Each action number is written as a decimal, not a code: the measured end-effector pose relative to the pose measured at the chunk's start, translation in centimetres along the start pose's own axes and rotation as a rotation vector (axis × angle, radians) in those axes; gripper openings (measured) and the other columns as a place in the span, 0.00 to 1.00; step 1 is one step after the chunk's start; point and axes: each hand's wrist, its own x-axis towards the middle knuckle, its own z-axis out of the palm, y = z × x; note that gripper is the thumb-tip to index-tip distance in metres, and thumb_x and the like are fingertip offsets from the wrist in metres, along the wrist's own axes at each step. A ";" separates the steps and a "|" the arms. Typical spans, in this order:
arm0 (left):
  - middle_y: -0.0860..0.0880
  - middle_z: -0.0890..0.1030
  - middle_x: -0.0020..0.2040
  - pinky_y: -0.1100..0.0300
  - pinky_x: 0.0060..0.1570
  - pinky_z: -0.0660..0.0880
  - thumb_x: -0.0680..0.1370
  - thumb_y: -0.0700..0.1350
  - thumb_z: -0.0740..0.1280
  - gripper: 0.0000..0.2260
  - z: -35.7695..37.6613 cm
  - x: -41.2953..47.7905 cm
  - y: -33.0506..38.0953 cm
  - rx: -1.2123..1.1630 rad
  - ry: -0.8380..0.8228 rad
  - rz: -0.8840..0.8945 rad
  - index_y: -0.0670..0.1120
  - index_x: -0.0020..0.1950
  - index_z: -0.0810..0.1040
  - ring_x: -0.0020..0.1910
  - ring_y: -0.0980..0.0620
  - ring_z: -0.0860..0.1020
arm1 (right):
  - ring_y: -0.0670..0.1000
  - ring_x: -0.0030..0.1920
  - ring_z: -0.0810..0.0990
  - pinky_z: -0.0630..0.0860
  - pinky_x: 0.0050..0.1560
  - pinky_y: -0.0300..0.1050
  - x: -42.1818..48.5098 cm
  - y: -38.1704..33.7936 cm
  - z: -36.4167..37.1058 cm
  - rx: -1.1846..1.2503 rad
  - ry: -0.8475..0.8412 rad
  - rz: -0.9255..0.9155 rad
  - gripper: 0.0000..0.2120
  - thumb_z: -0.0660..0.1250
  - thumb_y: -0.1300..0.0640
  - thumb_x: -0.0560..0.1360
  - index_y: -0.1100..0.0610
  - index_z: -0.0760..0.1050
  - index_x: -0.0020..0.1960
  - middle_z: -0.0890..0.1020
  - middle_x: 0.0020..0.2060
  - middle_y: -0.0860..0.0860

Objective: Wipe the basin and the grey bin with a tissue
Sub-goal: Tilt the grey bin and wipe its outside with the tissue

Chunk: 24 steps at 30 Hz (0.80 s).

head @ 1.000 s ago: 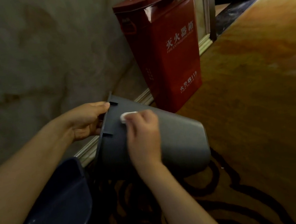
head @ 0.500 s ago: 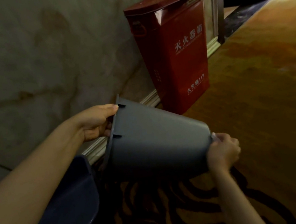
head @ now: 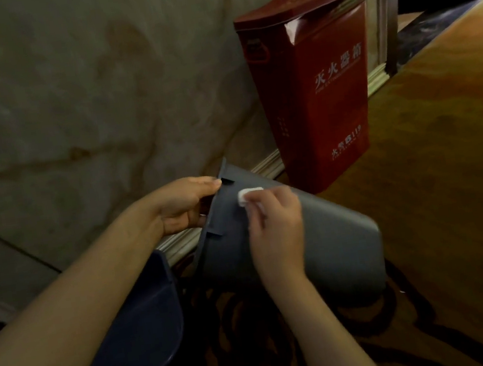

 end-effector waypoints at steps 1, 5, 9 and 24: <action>0.48 0.80 0.37 0.61 0.31 0.80 0.80 0.42 0.56 0.11 0.0 0.0 0.0 -0.002 -0.014 0.000 0.46 0.42 0.76 0.34 0.55 0.80 | 0.50 0.47 0.73 0.72 0.47 0.43 -0.2 -0.3 0.6 0.006 -0.013 -0.027 0.05 0.66 0.62 0.74 0.56 0.79 0.48 0.77 0.45 0.53; 0.49 0.80 0.38 0.62 0.31 0.80 0.80 0.42 0.55 0.12 -0.1 0.1 -0.2 0.013 -0.017 0.008 0.46 0.43 0.76 0.33 0.57 0.80 | 0.53 0.48 0.74 0.73 0.48 0.47 0.8 0.9 1.0 -0.052 -0.009 0.016 0.07 0.64 0.61 0.75 0.58 0.79 0.50 0.78 0.48 0.55; 0.50 0.82 0.38 0.62 0.33 0.80 0.80 0.42 0.57 0.10 -1.2 0.2 -0.6 -0.003 -0.020 -0.017 0.46 0.46 0.78 0.35 0.57 0.81 | 0.48 0.52 0.71 0.68 0.51 0.41 2.7 4.8 -1.4 -0.167 0.037 0.352 0.08 0.62 0.60 0.76 0.55 0.77 0.53 0.76 0.53 0.52; 0.46 0.75 0.36 0.60 0.29 0.77 0.79 0.43 0.58 0.10 -0.5 2.2 0.6 -0.149 0.317 -0.157 0.43 0.39 0.73 0.34 0.50 0.74 | 0.45 0.49 0.74 0.74 0.50 0.42 0.6 4.9 -2.6 -0.132 0.056 0.460 0.07 0.64 0.61 0.75 0.55 0.77 0.51 0.74 0.51 0.48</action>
